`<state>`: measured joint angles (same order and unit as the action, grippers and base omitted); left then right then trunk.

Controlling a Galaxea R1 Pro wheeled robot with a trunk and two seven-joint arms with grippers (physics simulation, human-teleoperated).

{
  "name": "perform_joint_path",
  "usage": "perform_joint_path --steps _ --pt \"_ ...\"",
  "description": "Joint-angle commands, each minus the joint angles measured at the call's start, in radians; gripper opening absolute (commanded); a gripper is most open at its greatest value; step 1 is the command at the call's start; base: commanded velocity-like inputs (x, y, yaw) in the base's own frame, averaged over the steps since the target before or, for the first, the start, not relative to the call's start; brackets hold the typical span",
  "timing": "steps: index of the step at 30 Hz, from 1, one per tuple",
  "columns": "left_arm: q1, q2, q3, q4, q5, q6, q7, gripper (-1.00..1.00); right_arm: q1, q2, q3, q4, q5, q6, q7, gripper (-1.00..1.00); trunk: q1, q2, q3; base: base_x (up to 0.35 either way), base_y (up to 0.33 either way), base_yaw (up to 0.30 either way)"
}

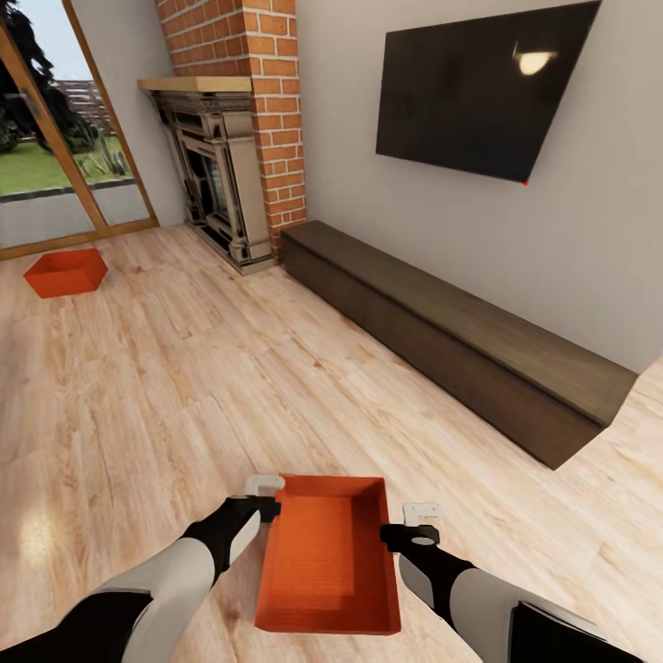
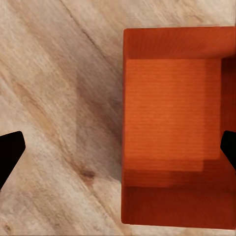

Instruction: Move the two storage containers from the living room to the garage. In the garage, place one container on the floor and stack the other container on top of it (either order is fine).

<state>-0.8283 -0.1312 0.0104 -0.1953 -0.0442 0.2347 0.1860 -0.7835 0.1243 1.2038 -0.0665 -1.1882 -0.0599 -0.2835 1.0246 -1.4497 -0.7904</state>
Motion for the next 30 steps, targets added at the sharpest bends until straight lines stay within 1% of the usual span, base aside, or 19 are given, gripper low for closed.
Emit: perform_joint_path --steps 1,4,11,13,15,16,17,19,20,22,26,28,30 --pt "0.0 0.0 0.001 -0.004 -0.005 0.006 0.003 1.0 -0.001 0.0 0.008 -0.001 -0.011 -0.003 -0.004 1.0 0.0 0.0 -0.001 0.244 0.0 0.0" --pt "0.0 -0.001 0.002 -0.004 -0.005 0.005 0.002 1.0 0.0 0.0 0.008 -0.001 -0.011 -0.003 -0.005 1.0 0.0 0.0 -0.001 0.155 0.0 0.0" --pt "0.0 -0.002 0.002 0.011 -0.002 0.006 0.0 1.0 -0.001 0.0 0.007 0.001 -0.01 -0.002 -0.005 1.0 0.0 0.0 -0.001 0.019 0.0 0.0" --pt "0.0 -0.003 0.002 0.023 0.001 0.006 0.0 1.0 0.0 0.0 0.007 0.002 -0.01 -0.001 -0.005 1.0 0.0 0.0 -0.001 0.002 0.0 0.0" --pt "0.0 -0.001 0.003 0.056 0.006 0.012 0.0 1.0 0.0 0.001 0.007 0.004 -0.011 0.011 -0.005 1.0 0.0 0.0 -0.001 0.001 0.0 0.0" --pt "0.0 0.001 0.005 0.068 0.01 0.021 0.001 1.0 0.0 0.002 0.007 0.005 -0.011 0.05 -0.005 1.0 0.0 0.0 -0.001 0.0 0.0 0.0" --pt "0.0 0.002 0.007 0.08 0.012 0.047 0.002 1.0 0.0 0.003 0.007 0.005 -0.012 0.11 -0.005 1.0 0.0 0.0 -0.001 0.0 0.0 0.0" --pt "0.0 0.003 0.011 0.091 0.014 0.114 0.001 1.0 0.0 0.005 0.004 0.005 -0.014 0.187 -0.009 1.0 0.0 0.0 -0.001 0.0 0.0 0.0" --pt "0.0 0.003 0.013 0.093 0.018 0.144 0.001 1.0 0.0 0.006 0.002 0.005 -0.015 0.212 -0.011 1.0 0.0 0.0 -0.001 0.0 0.0 0.0" --pt "0.0 0.003 0.015 0.095 0.026 0.176 0.001 1.0 0.0 0.006 0.0 0.006 -0.016 0.237 -0.015 1.0 0.0 0.0 -0.001 0.0 0.0 0.0" --pt "0.0 0.002 0.016 0.097 0.038 0.2 0.001 1.0 0.0 0.005 -0.003 0.006 -0.018 0.29 -0.018 1.0 0.0 0.0 -0.001 0.0 0.0 0.0" --pt "0.0 0.002 0.016 0.096 0.041 0.203 0.001 1.0 0.0 0.004 -0.005 0.007 -0.02 0.354 -0.019 1.0 0.0 0.0 -0.001 0.0 0.0 0.0" --pt "0.0 0.002 0.014 0.094 0.041 0.202 0.001 1.0 0.0 0.003 -0.005 0.007 -0.022 0.38 -0.019 1.0 0.0 0.0 -0.001 0.0 0.0 0.0"
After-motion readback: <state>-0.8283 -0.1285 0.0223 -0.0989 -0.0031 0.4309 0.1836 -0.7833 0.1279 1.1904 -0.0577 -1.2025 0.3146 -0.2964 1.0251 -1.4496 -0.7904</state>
